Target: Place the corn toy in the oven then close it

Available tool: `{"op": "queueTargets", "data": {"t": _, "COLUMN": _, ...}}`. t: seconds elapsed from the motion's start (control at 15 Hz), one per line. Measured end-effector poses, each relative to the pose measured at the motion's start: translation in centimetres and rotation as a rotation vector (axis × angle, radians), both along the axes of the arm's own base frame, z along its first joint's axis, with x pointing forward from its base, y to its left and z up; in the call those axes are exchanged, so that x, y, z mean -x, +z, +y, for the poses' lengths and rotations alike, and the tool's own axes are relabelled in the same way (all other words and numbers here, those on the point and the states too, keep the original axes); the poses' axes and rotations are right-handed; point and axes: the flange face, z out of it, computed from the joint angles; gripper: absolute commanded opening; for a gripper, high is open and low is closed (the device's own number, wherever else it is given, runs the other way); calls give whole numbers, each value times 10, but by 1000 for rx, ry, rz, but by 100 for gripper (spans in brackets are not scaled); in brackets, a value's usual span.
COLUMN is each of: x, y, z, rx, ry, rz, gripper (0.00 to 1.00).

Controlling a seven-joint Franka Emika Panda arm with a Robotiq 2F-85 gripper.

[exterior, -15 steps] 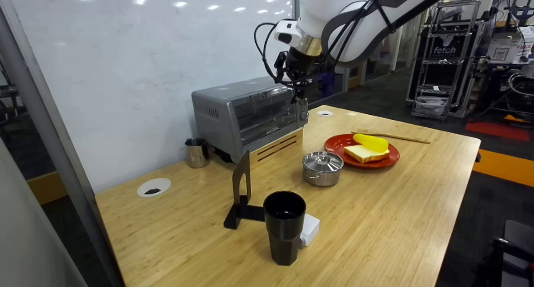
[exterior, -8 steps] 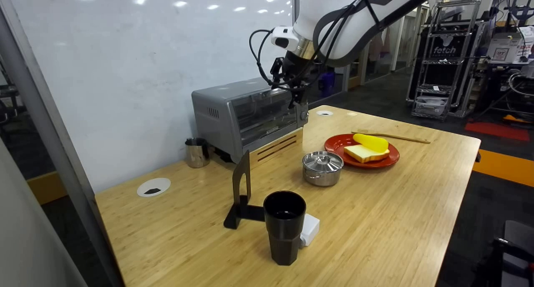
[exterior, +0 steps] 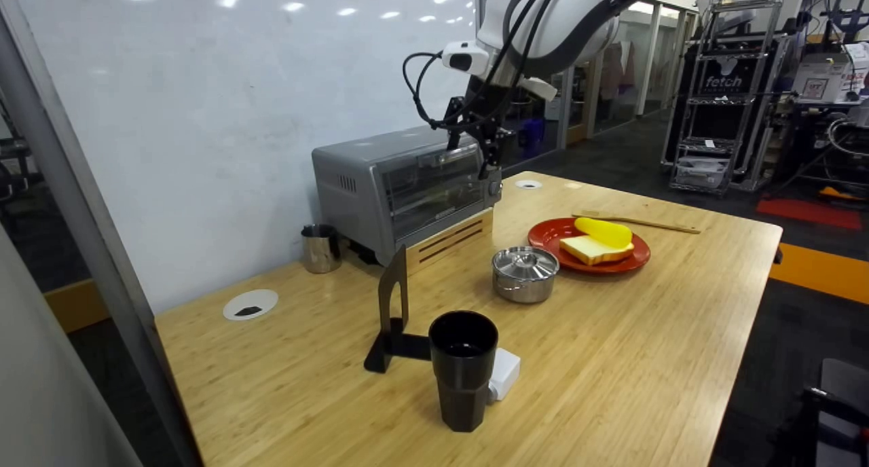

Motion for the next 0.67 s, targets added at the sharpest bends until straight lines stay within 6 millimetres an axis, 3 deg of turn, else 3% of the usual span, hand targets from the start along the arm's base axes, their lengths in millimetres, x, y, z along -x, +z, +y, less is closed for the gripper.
{"op": "queueTargets", "data": {"t": 0.67, "x": 12, "y": 19, "z": -2, "rx": -29, "ry": -21, "rz": 61, "gripper": 100}}
